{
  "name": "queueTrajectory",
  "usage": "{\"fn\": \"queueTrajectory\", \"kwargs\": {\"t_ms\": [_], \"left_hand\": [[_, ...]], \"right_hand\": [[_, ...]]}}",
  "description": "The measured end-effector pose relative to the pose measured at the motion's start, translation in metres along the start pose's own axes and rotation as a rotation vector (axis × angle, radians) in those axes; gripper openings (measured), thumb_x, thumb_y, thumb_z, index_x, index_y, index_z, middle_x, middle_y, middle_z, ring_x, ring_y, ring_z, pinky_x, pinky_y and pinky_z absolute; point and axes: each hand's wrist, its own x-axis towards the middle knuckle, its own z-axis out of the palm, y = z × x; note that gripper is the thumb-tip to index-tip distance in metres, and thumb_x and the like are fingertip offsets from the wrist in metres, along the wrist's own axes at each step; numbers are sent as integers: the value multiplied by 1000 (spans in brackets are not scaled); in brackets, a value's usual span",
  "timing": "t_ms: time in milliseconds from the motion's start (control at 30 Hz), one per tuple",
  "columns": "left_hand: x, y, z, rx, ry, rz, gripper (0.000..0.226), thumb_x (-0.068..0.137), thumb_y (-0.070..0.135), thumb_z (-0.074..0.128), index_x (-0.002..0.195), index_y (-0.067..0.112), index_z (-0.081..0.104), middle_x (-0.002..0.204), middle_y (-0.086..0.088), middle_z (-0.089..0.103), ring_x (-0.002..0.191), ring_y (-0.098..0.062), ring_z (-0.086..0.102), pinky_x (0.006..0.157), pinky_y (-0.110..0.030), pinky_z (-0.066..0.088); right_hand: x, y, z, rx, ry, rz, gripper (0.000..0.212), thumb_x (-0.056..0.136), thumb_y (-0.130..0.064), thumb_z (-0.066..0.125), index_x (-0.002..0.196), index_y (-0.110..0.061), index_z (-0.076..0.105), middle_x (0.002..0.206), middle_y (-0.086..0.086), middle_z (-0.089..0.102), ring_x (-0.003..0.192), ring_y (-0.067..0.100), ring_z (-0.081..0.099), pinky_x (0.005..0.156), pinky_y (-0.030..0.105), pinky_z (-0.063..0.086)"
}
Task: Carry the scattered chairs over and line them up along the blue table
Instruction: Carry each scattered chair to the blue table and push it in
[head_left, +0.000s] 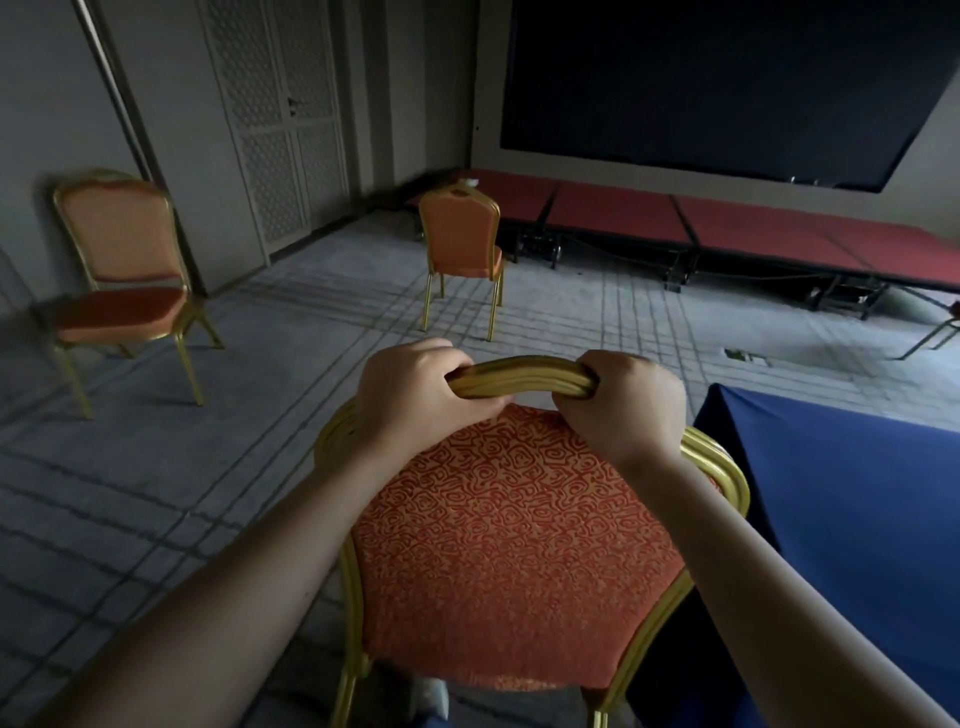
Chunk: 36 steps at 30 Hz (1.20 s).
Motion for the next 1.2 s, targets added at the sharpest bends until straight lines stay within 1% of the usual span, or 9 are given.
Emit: {"fn": "queueTrajectory", "kwargs": {"t_ms": [133, 333, 400, 567, 700, 833, 933, 1067, 1200], "left_hand": [[88, -47, 86, -46, -34, 63, 45, 66, 66, 67, 60, 22, 67, 61, 8, 59, 55, -7, 56, 47, -33, 45], [218, -76, 210, -88, -140, 196, 43, 66, 66, 69, 65, 23, 69, 62, 10, 58, 55, -6, 55, 46, -30, 43], [265, -82, 257, -112, -170, 249, 46, 67, 69, 67, 67, 23, 70, 64, 9, 59, 57, -6, 56, 49, -33, 45], [366, -94, 371, -168, -183, 323, 47, 70, 70, 64, 67, 23, 70, 61, 9, 58, 57, -6, 55, 49, -33, 45], [441, -91, 457, -213, -202, 323, 44, 69, 67, 68, 67, 23, 70, 62, 9, 59, 56, -7, 56, 49, -34, 45], [509, -81, 527, -276, -218, 334, 40, 69, 64, 71, 65, 24, 69, 60, 13, 54, 55, -5, 52, 46, -26, 41], [557, -70, 583, -336, -241, 352, 38, 69, 62, 71, 64, 24, 68, 59, 12, 54, 55, -5, 52, 47, -27, 41], [623, -48, 672, -426, -288, 441, 36, 68, 61, 73, 66, 26, 68, 61, 14, 55, 58, -4, 53, 49, -23, 40], [688, -13, 765, -510, -361, 581, 40, 69, 68, 66, 69, 28, 69, 60, 14, 51, 58, -3, 50, 51, -17, 30]], "right_hand": [[84, 47, 60, -29, -5, 95, 17, 68, -30, 69, 61, -17, 60, 53, -7, 52, 48, 18, 50, 46, 25, 40], [186, 134, 120, -50, 49, 259, 24, 63, -30, 69, 58, -22, 47, 54, -8, 44, 52, 18, 43, 46, 24, 22], [223, 169, 140, -51, 86, 317, 23, 63, -30, 67, 57, -24, 46, 52, -8, 44, 51, 18, 42, 45, 21, 21], [313, 252, 186, -88, 111, 396, 23, 67, -27, 71, 58, -22, 50, 52, -6, 45, 51, 20, 45, 46, 25, 23], [384, 325, 212, -130, 109, 422, 23, 67, -28, 71, 58, -21, 51, 53, -6, 45, 52, 20, 43, 48, 26, 25], [447, 390, 229, -191, 119, 437, 21, 68, -29, 69, 58, -20, 52, 54, -5, 52, 52, 22, 49, 46, 25, 27], [486, 438, 239, -233, 141, 489, 18, 68, -29, 69, 60, -17, 57, 53, -4, 51, 51, 22, 49, 46, 25, 30], [529, 509, 255, -298, 174, 601, 20, 70, -29, 66, 57, -21, 52, 50, -7, 44, 51, 21, 49, 46, 23, 27], [565, 582, 266, -398, 214, 767, 16, 72, -30, 66, 63, -17, 60, 53, -6, 46, 56, 24, 53, 49, 26, 29]]}}
